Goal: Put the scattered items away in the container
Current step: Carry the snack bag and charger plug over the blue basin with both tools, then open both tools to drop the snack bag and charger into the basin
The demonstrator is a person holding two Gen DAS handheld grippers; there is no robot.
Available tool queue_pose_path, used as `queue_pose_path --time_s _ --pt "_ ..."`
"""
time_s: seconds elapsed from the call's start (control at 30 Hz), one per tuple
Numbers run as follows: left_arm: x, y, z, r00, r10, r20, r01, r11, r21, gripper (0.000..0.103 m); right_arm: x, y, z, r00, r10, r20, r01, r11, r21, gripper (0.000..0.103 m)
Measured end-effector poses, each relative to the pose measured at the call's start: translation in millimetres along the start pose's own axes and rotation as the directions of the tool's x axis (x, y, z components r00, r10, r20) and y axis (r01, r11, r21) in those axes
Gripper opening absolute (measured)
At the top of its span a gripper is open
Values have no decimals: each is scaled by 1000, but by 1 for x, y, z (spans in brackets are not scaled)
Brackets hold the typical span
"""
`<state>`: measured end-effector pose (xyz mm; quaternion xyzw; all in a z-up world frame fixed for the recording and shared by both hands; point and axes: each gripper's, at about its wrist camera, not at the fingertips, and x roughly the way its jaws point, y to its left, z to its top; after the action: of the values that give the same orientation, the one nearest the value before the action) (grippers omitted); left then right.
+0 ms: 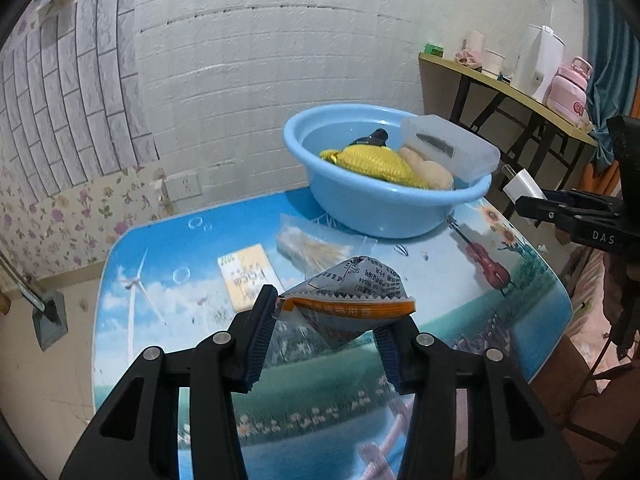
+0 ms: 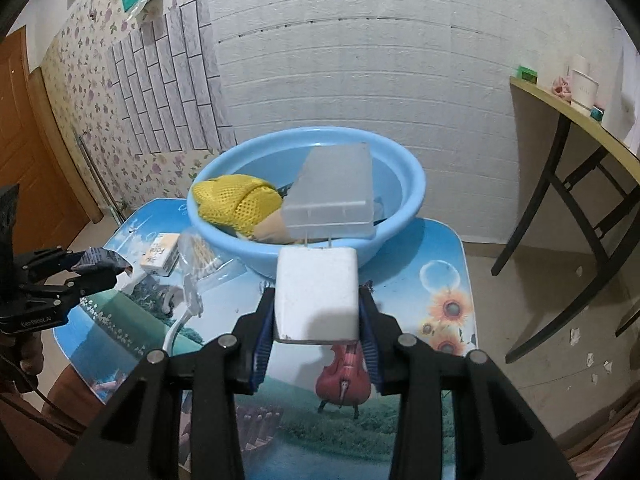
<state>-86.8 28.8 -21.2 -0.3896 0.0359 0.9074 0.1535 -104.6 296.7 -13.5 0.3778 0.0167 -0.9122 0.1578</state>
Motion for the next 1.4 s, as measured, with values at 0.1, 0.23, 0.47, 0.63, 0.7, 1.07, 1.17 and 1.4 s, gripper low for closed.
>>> queue_pose_path --time_s 0.1,0.23,0.47,0.63,0.7,1.07,1.17,1.4 --pt "0 3 10 1000 11 17 -11 1000 5 46 2 -1 3 1000 -3 2 3 1000 8 38" --pt "0 9 26 999 19 44 -19 1000 6 46 5 -8 7 1000 -8 10 8 1000 18 38" --pt "8 7 47 997 13 73 -15 1000 22 46 16 -15 17 1000 -19 2 19 1000 19 38" --pt "18 -2 61 997 -3 78 -1 999 51 46 23 -17 24 1000 -16 4 16 1000 11 38" --pt "21 -5 66 997 -14 81 9 998 57 46 25 -18 26 1000 -15 7 15 1000 4 38" --pt "42 -29 96 994 -69 89 60 992 108 46 41 -15 36 1000 28 14 -28 1000 6 38" --pt "51 -35 102 994 -79 80 69 990 121 46 46 -15 39 999 41 13 -41 999 2 38" --pt "73 -53 112 993 -98 62 87 982 165 47 60 -16 45 998 63 10 -63 998 -3 38"
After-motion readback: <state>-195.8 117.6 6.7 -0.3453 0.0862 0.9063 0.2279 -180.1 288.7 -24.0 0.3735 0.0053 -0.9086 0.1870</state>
